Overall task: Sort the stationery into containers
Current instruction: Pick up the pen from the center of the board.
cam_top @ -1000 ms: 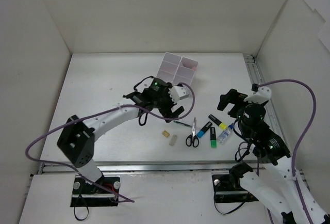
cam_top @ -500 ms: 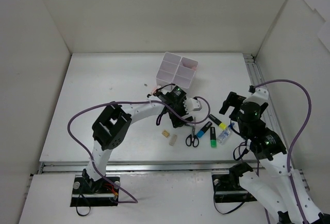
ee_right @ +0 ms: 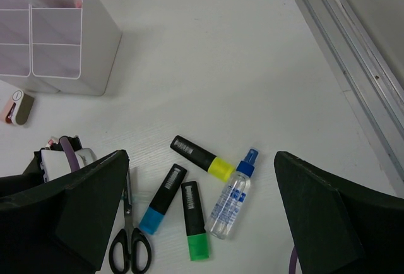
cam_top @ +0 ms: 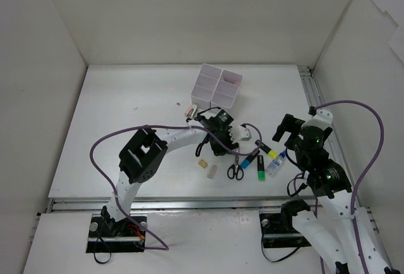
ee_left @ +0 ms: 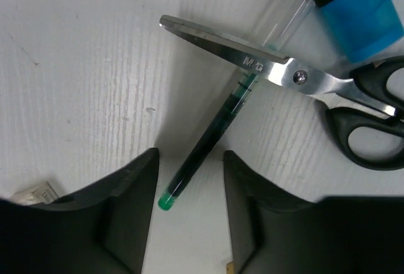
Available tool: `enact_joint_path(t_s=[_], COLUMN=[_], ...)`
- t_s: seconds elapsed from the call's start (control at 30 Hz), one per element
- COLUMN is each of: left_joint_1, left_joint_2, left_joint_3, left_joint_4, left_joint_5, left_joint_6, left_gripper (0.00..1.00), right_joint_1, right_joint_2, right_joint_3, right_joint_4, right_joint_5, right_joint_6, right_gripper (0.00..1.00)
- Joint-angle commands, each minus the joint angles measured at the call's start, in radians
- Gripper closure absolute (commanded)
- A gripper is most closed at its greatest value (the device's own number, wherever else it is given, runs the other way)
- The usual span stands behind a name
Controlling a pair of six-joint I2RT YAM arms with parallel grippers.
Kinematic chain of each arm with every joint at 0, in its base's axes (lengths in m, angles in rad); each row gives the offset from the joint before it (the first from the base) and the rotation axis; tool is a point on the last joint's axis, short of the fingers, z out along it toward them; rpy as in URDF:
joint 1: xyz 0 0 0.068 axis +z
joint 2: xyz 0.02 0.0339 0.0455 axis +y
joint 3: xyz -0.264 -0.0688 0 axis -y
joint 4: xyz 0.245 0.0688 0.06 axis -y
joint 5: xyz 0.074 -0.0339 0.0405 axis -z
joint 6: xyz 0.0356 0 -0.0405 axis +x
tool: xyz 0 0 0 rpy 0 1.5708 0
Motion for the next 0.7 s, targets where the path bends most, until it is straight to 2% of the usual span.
enact_joint_path(t_s=[0.0,0.33,0.53,0.67], left_joint_1=[-0.012,0.017,0.026,0.026], left_joint_2=[0.004,-0.145,-0.246,-0.277], left_joint_3=[0.003,-0.115,-0.143,-0.161], left_joint_4=[-0.027,0.064,0.067,0.058], left_joint_5=[-0.037,-0.08,-0.083,-0.173], left_joint_6=[-0.004,-0.001,0.029,-0.004], left_gripper=[0.67,0.96,1.0,1.0], right_joint_1=[-0.012,-0.015,-0.016,-0.016], right_joint_2=[-0.009,-0.03,-0.027,-0.01], right_joint_3=[-0.006,-0.019,-0.021,-0.025], right_joint_4=[0.04,0.04,0.04,0.042], right_joint_5=[-0.028,-0.065,-0.083,-0.121], right_joint_6=[-0.005,-0.013,-0.004,0.001], right_gripper=[0.02,0.02,0.02,0.02])
